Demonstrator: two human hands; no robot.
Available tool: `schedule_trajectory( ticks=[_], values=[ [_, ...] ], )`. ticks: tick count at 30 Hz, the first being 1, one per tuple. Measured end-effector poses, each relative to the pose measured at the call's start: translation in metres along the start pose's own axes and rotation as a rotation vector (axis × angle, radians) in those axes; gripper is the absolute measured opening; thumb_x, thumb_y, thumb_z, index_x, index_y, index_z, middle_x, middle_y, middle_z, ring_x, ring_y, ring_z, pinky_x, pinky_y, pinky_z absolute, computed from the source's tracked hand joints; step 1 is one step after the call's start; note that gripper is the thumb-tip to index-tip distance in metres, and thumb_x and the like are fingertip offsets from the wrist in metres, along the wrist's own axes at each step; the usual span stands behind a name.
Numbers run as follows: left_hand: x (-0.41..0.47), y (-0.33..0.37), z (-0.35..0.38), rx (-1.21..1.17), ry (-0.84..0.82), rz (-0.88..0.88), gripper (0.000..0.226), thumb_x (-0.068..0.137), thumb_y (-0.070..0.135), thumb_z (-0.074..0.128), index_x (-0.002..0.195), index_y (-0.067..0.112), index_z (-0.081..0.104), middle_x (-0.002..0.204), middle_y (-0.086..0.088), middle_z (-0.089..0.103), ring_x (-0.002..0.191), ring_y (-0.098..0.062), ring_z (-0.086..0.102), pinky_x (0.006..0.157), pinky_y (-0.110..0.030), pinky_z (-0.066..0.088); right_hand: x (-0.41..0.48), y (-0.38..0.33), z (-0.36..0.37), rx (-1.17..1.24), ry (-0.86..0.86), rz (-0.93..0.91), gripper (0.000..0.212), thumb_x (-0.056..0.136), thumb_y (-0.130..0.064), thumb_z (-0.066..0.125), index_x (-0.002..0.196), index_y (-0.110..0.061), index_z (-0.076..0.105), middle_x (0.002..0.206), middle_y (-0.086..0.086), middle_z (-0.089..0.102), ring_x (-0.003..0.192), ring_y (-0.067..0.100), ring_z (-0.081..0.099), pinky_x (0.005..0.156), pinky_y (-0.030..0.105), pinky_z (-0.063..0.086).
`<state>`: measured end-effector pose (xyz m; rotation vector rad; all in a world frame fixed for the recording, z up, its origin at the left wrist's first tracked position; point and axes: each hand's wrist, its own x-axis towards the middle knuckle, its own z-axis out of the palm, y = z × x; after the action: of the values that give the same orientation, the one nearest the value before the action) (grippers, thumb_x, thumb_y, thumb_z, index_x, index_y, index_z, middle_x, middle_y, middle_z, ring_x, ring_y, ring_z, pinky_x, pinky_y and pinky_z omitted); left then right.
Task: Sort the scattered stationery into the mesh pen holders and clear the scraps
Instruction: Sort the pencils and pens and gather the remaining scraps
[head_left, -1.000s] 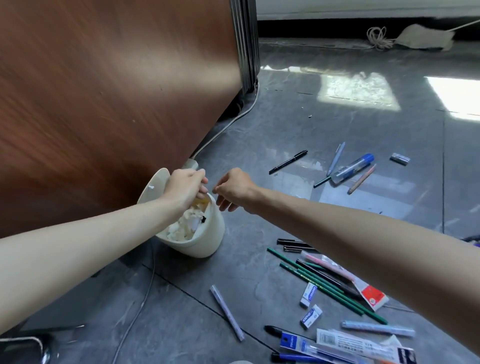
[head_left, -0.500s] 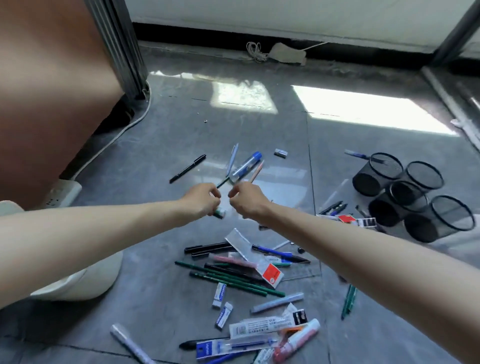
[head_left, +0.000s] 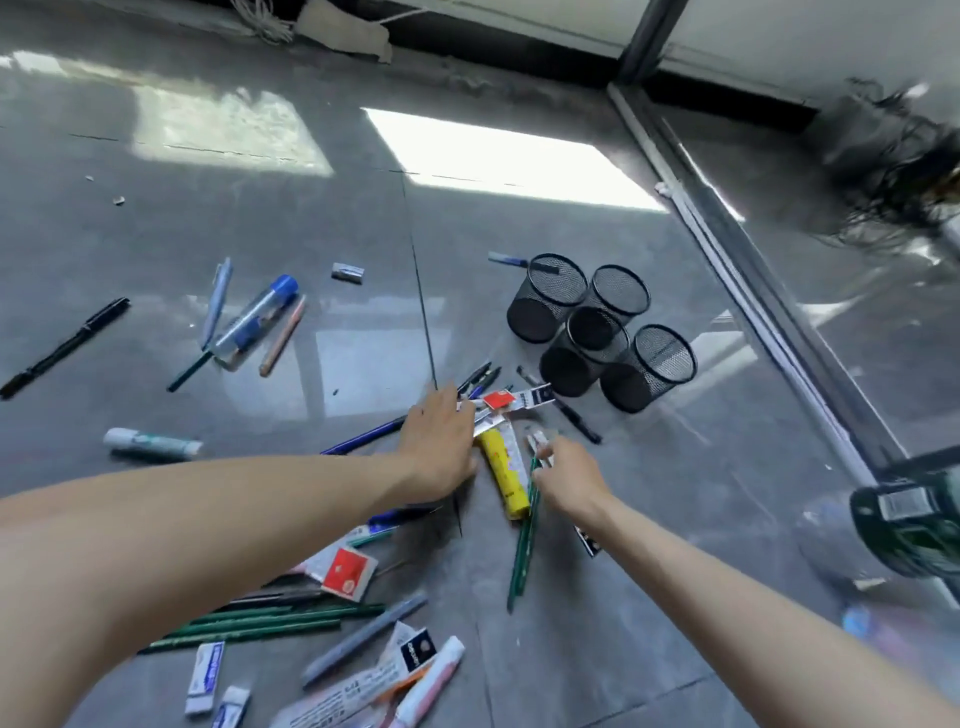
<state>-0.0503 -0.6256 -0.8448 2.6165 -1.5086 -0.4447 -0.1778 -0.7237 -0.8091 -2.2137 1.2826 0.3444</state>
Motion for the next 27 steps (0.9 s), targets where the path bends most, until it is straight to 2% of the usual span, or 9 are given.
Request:
schedule_trajectory(
  ticks=[2,6,9,13,15,18,20,23,27],
  values=[
    [0.003,-0.001,0.006,0.019,0.041,0.023,0.033,0.084,0.011,0.049,0.116,0.01,0.043,0.119,-0.012,0.041,0.105,-0.029,0.043,0.077,-0.035,0.034,0.006,0.004,0.002,0.018,-0.004,0.027,0.028,0.085,-0.003,0.051,0.11,-0.001,0.06,0.115,0.018,0.06,0.108,0.033,0.056,0.082,0.031,0.043],
    [0.002,-0.016,0.002,-0.229,0.024,0.006,0.013,0.085,0.011,0.05,0.097,0.01,0.046,0.105,-0.012,0.048,0.091,-0.029,0.049,0.066,-0.032,0.03,0.022,-0.006,0.011,0.037,0.097,0.041,0.023,0.074,0.0,0.044,0.085,-0.002,0.064,0.098,0.018,0.065,0.088,0.035,0.061,0.075,0.038,0.053],
    [0.0,-0.03,-0.003,-0.529,-0.03,-0.097,0.003,0.091,0.015,0.047,0.089,0.014,0.044,0.091,-0.007,0.053,0.081,-0.026,0.051,0.065,-0.034,0.036,0.029,-0.021,0.012,-0.037,0.16,0.006,0.028,0.085,-0.006,0.043,0.108,-0.01,0.059,0.116,0.01,0.054,0.103,0.032,0.056,0.082,0.037,0.046],
    [-0.004,-0.044,-0.009,-0.732,-0.012,-0.19,0.022,0.096,0.016,0.044,0.074,0.018,0.042,0.077,-0.001,0.056,0.071,-0.019,0.05,0.059,-0.029,0.034,0.039,-0.031,0.018,-0.202,0.114,-0.154,0.034,0.085,-0.011,0.046,0.117,-0.014,0.056,0.123,0.008,0.048,0.117,0.03,0.044,0.094,0.039,0.038],
    [-0.004,-0.051,-0.01,-0.866,0.028,-0.269,0.019,0.095,0.012,0.044,0.077,0.017,0.049,0.076,-0.002,0.062,0.069,-0.017,0.056,0.057,-0.023,0.037,0.039,-0.035,0.024,-0.297,0.056,-0.192,0.031,0.083,-0.014,0.051,0.113,-0.018,0.059,0.122,0.005,0.05,0.117,0.028,0.041,0.095,0.035,0.03],
    [-0.003,-0.056,-0.011,-1.094,0.033,-0.377,0.01,0.094,0.01,0.048,0.093,0.013,0.058,0.076,-0.008,0.064,0.06,-0.019,0.056,0.05,-0.022,0.042,0.036,-0.037,0.03,-0.336,0.022,-0.202,0.019,0.076,-0.014,0.053,0.091,-0.019,0.064,0.105,0.004,0.062,0.106,0.026,0.05,0.086,0.035,0.026],
    [-0.002,-0.059,-0.012,-1.032,0.017,-0.381,0.007,0.087,0.008,0.058,0.09,0.013,0.063,0.079,-0.007,0.063,0.066,-0.018,0.055,0.05,-0.021,0.04,0.034,-0.037,0.031,-0.313,-0.02,-0.181,0.022,0.072,-0.01,0.049,0.088,-0.018,0.062,0.092,0.006,0.067,0.099,0.025,0.055,0.081,0.035,0.025],
    [-0.001,-0.06,-0.016,-0.713,-0.052,-0.289,0.007,0.079,0.012,0.069,0.084,0.012,0.064,0.08,-0.003,0.06,0.074,-0.018,0.053,0.054,-0.023,0.036,0.032,-0.034,0.029,-0.271,0.007,-0.163,0.023,0.071,-0.004,0.048,0.087,-0.018,0.057,0.092,0.008,0.066,0.097,0.027,0.055,0.078,0.033,0.023],
    [0.002,-0.048,-0.011,-0.428,-0.075,-0.172,0.009,0.084,0.02,0.06,0.08,0.014,0.056,0.09,-0.006,0.052,0.08,-0.027,0.055,0.062,-0.03,0.039,0.032,-0.03,0.031,-0.243,0.06,-0.183,0.032,0.079,-0.015,0.059,0.11,-0.015,0.051,0.106,0.007,0.064,0.106,0.029,0.055,0.087,0.035,0.029]
  ],
)
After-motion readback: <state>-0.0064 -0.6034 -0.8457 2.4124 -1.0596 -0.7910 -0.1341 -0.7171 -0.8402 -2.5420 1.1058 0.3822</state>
